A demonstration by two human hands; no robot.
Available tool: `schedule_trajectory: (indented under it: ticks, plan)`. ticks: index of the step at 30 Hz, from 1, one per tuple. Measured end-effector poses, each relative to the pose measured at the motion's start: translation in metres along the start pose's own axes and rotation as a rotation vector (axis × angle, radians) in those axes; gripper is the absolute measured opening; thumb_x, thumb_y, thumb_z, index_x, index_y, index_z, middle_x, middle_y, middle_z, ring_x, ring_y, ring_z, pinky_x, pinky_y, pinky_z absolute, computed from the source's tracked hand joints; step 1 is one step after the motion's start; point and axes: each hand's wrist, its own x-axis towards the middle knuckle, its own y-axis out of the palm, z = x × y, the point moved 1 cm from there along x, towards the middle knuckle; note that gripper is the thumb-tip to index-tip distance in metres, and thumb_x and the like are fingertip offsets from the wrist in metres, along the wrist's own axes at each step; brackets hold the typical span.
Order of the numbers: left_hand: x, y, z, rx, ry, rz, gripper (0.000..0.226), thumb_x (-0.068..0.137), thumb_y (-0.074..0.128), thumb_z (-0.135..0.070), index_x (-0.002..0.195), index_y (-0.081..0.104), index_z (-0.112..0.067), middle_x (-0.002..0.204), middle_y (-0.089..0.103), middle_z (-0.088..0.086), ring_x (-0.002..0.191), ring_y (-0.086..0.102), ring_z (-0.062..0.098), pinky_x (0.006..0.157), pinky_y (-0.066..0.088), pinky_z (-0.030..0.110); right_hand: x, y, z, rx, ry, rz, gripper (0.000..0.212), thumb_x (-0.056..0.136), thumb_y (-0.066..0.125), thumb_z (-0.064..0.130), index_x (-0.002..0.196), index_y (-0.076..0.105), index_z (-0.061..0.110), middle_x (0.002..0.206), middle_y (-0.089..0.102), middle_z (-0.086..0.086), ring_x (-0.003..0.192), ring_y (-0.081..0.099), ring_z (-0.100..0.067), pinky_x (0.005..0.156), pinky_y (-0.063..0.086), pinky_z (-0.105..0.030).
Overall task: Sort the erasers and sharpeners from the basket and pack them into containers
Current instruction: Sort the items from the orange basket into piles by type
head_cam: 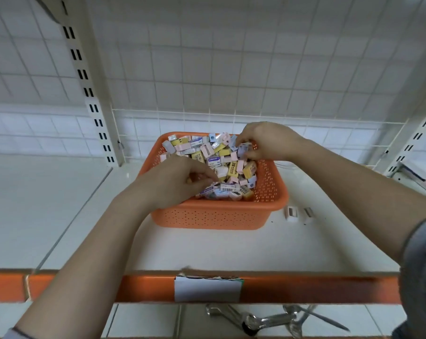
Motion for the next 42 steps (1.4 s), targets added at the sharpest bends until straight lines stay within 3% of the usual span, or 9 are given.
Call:
schedule_trajectory:
  ticks: [5,8,12,21,25,29,32,37,42]
  plan:
    - [0.002,-0.001,0.001,0.009,-0.007,-0.012,0.019,0.091,0.057,-0.029,0.103,0.069,-0.037,0.102,0.067,-0.020,0.086,0.056,-0.004,0.078,0.047,0.021,0.007,0.007,-0.003,-0.042,-0.036,0.049,0.043,0.083,0.068,0.039,0.123,0.059,0.026,0.115,0.058,0.004,0.104,0.054,-0.016,0.072,0.042,-0.029]
    - [0.003,-0.002,0.000,0.017,0.001,-0.011,0.019,0.091,0.057,-0.028,0.103,0.069,-0.037,0.100,0.067,-0.020,0.084,0.056,-0.006,0.075,0.046,0.016,0.008,0.010,-0.003,-0.075,-0.010,0.061,0.037,0.085,0.064,0.035,0.122,0.059,0.028,0.115,0.058,0.002,0.104,0.055,-0.018,0.074,0.047,-0.033]
    - [0.005,-0.005,0.002,0.010,-0.025,-0.022,0.018,0.091,0.058,-0.028,0.103,0.069,-0.037,0.094,0.067,-0.019,0.081,0.054,-0.011,0.069,0.043,0.007,0.008,0.010,-0.003,-0.075,0.035,0.024,0.034,0.090,0.054,0.020,0.123,0.059,0.027,0.112,0.059,0.000,0.105,0.053,-0.020,0.069,0.036,-0.028]
    - [0.025,-0.011,0.004,0.028,-0.045,0.033,0.018,0.091,0.058,-0.026,0.104,0.069,-0.031,0.086,0.064,-0.021,0.082,0.062,0.005,0.078,0.051,0.028,-0.017,0.003,-0.003,0.237,0.147,-0.156,0.023,0.085,0.062,0.013,0.106,0.070,0.014,0.100,0.060,-0.008,0.091,0.057,-0.022,0.081,0.048,-0.037]
    - [0.052,-0.015,0.010,0.143,-0.033,0.005,0.019,0.092,0.056,-0.025,0.106,0.069,-0.028,0.100,0.066,-0.012,0.087,0.059,0.005,0.083,0.049,0.027,-0.043,0.003,0.006,0.440,0.239,-0.300,0.015,0.083,0.064,0.014,0.097,0.071,0.015,0.096,0.060,-0.005,0.088,0.059,-0.019,0.080,0.049,-0.032]
    - [0.089,-0.016,0.009,0.209,-0.016,-0.040,0.024,0.092,0.054,-0.024,0.112,0.068,-0.023,0.114,0.065,-0.004,0.089,0.054,0.005,0.080,0.042,0.023,-0.069,0.005,0.020,0.623,0.335,-0.365,0.015,0.085,0.062,0.014,0.096,0.072,0.019,0.096,0.065,0.002,0.084,0.061,-0.011,0.068,0.044,-0.013]
    - [0.114,-0.011,0.002,0.254,0.025,-0.017,0.031,0.091,0.056,-0.025,0.121,0.063,-0.019,0.124,0.060,-0.001,0.096,0.054,0.009,0.081,0.038,0.023,-0.087,0.006,0.029,0.747,0.365,-0.390,0.017,0.086,0.061,0.011,0.091,0.072,0.024,0.089,0.069,0.007,0.080,0.062,-0.007,0.063,0.044,-0.013]
    - [0.143,0.002,-0.002,0.354,0.059,0.061,0.052,0.088,0.062,-0.032,0.136,0.047,-0.020,0.143,0.043,0.000,0.130,0.039,0.018,0.102,0.032,0.033,-0.108,0.008,0.036,0.868,0.395,-0.462,0.033,0.085,0.060,0.005,0.079,0.066,0.036,0.081,0.066,0.023,0.073,0.060,0.002,0.062,0.043,-0.005]
    - [0.153,0.012,-0.003,0.385,0.048,0.076,0.054,0.087,0.063,-0.028,0.137,0.046,-0.018,0.141,0.046,0.002,0.129,0.040,0.021,0.101,0.035,0.036,-0.117,0.007,0.035,0.885,0.410,-0.483,0.034,0.085,0.060,0.002,0.077,0.067,0.035,0.077,0.067,0.022,0.071,0.060,0.003,0.062,0.044,-0.006]
